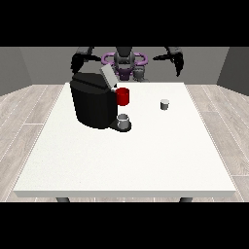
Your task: Insert the coffee pod into the coffee machine and close the lid
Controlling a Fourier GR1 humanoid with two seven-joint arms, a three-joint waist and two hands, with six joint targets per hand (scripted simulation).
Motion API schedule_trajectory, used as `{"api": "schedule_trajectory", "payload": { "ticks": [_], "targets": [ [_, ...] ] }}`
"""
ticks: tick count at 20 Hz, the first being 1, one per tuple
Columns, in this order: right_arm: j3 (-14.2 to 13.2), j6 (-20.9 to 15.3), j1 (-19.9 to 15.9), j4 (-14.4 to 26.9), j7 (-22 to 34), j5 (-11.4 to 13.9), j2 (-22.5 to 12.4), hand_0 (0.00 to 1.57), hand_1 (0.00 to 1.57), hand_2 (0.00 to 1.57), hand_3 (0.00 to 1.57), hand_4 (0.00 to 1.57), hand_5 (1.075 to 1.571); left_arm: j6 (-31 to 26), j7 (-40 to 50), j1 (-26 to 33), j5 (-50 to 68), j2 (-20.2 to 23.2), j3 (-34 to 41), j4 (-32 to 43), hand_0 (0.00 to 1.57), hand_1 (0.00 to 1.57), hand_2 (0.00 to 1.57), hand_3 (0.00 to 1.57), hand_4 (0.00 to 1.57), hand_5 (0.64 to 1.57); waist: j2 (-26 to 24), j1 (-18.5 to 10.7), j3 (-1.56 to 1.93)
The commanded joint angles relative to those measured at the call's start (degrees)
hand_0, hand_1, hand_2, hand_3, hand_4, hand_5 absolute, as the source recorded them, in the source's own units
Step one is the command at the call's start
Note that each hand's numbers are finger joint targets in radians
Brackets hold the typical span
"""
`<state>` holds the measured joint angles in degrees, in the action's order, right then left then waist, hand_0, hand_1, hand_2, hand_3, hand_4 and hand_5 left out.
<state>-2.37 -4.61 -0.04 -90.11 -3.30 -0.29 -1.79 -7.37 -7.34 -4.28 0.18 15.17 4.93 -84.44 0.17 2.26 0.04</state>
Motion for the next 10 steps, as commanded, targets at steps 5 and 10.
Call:
{"api": "schedule_trajectory", "payload": {
  "ticks": [5,10],
  "targets": [
    [0.3,-1.2,-3.3,-1.1,-2.7,-0.2,1.4,0.0,0.0,0.0,0.0,0.16,1.571,-5.5,0.9,-9.0,1.0,6.1,5.1,12.4,0.0,0.0,0.0,0.0,0.0,1.571,4.6,3.4,-0.05],
    [6.1,-3.8,-2.2,-1.3,-4.3,-0.6,1.7,0.0,0.0,0.0,0.0,0.19,1.571,-2.5,3.2,-14.4,-2.8,6.5,4.9,19.3,0.0,0.0,0.0,0.0,0.0,1.571,7.2,5.9,-0.04]
  ]
}}
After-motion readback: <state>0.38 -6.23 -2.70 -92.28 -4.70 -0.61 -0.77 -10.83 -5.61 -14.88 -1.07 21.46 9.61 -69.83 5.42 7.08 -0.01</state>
